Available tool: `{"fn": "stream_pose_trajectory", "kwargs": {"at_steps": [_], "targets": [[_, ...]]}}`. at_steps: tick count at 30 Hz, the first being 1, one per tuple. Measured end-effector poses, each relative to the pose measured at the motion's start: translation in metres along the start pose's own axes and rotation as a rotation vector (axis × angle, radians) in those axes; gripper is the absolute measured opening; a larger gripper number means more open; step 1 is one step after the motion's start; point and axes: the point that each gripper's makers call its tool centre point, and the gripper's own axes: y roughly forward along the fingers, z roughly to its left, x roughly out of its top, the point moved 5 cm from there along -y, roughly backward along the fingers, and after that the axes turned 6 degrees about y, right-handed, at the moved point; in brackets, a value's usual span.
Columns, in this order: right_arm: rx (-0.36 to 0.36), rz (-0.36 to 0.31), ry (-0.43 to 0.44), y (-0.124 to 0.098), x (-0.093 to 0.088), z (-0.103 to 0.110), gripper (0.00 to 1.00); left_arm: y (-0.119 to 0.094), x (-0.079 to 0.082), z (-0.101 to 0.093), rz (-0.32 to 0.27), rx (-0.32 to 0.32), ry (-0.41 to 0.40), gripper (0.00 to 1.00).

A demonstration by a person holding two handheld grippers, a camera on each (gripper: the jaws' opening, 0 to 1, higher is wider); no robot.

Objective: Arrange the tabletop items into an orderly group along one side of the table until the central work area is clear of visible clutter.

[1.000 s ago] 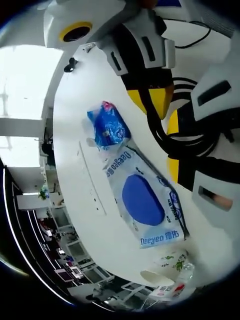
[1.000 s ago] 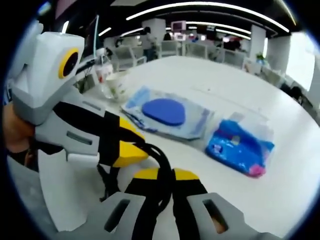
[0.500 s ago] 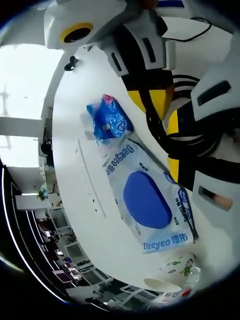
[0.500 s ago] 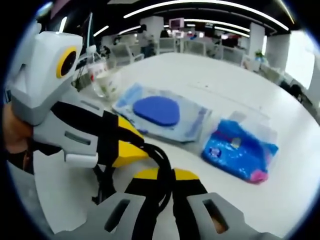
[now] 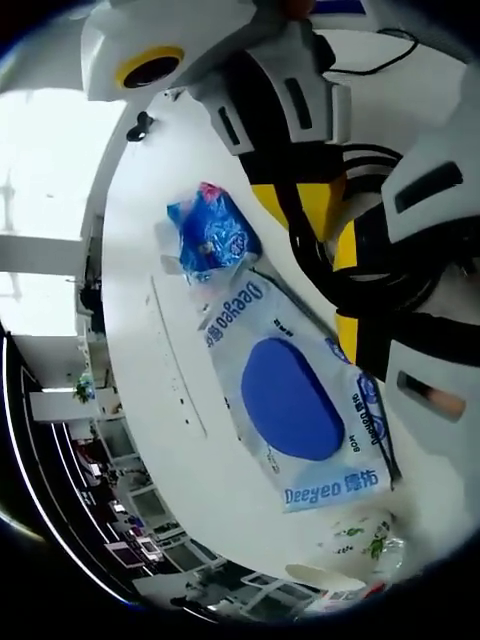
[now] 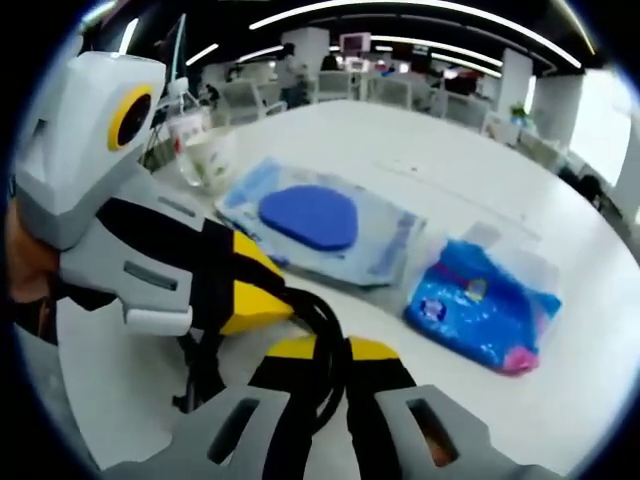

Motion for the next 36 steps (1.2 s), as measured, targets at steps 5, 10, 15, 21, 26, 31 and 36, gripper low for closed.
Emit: {"fn": "stream_pose_trajectory", "kwargs": {"at_steps": [5,10,15,21,26,31,36], "targets": [[-0.007,0.003,-0.040,0.0020,0.0018,0.0007,0.06,0.0012,-0.0002,0.0015,0.000,0.003,0.008,0.12],[-0.005,0.010,-0.020,0.0051,0.0014,-0.0010,0.06,0.0029,-0.0011,0.0024,0.005,0.004,0.005,0.12],[-0.004,0.008,-0.016,0.0063,-0.0002,-0.0010,0.06,0.0038,-0.0025,0.0020,0.009,0.000,0.023,0.11],[0.002,0.000,-0.004,0.0066,-0.0010,-0.0020,0.07,0.0048,-0.0025,0.0021,0.009,0.001,0.030,0.11],[0.004,-0.008,0.019,0.0078,-0.0011,-0.0030,0.08,0.0057,-0.0023,0.0027,0.010,0.001,0.032,0.11],[0.005,-0.013,0.005,0.0087,-0.0041,-0.0029,0.09,0.0050,-0.0022,0.0017,0.013,-0.005,0.042,0.10],[0.006,-0.022,-0.009,0.0091,-0.0041,-0.0021,0.10,0.0053,-0.0040,0.0028,0.003,-0.013,0.015,0.11]]}}
